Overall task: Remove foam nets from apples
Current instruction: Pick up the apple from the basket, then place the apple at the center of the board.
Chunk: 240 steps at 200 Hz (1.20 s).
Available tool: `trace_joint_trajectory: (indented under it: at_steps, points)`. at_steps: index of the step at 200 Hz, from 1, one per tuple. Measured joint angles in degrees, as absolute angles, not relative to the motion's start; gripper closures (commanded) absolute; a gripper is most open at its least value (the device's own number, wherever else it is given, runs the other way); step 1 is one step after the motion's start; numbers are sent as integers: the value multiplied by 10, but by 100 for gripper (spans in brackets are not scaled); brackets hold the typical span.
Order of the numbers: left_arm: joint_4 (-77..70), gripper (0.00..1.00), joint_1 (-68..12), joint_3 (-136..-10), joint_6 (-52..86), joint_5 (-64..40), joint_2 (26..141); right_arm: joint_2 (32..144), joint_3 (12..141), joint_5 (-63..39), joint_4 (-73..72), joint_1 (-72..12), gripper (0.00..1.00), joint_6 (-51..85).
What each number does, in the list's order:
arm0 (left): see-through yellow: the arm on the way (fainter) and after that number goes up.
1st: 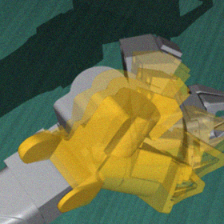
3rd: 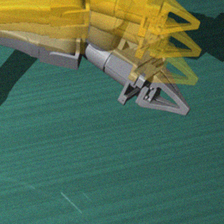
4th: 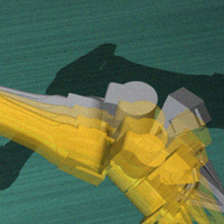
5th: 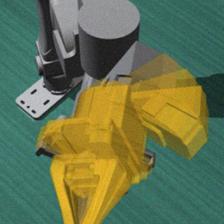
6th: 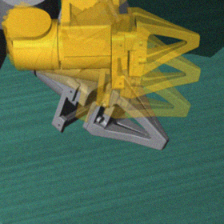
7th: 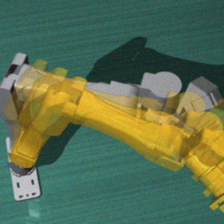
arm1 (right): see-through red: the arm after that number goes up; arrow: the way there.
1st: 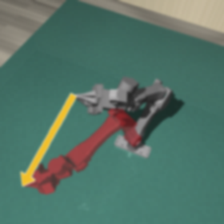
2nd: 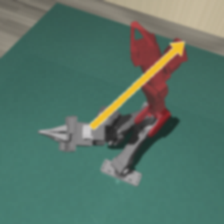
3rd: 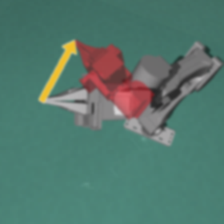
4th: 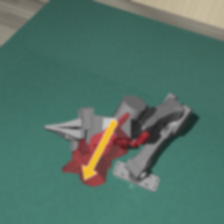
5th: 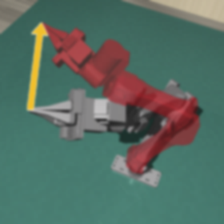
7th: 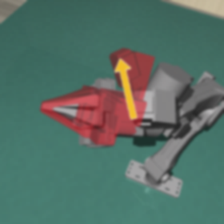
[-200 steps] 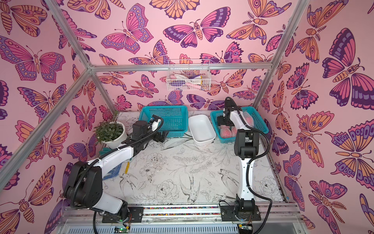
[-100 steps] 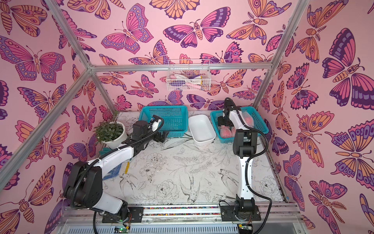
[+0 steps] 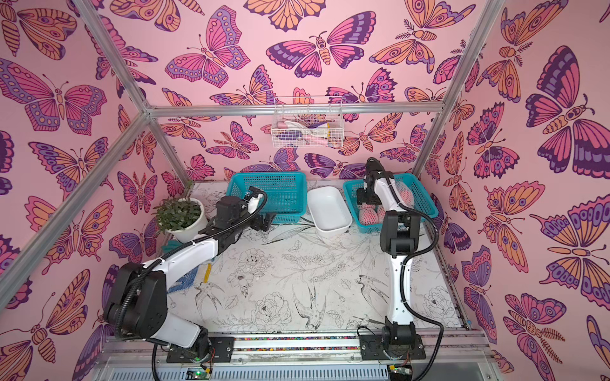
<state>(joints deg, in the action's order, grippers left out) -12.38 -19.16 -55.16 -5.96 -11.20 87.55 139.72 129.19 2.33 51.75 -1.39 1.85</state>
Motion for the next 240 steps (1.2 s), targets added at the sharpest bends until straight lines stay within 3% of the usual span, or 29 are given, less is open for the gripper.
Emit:
trace_joint_trajectory:
  at_steps: [112,153,205,240]
  points:
    - [-105,0,-222,-549,-40,-150,806,1190,1221,14,552,-15,48,8]
    - [-67,0,-231,-549,-19,-163,786,1049,1049,17,552,-58,48,2]
    - [-9,0,-240,-548,16,-172,747,843,793,17,511,-201,48,28]
    - [25,0,-243,-526,39,-171,706,783,679,9,460,-277,47,59]
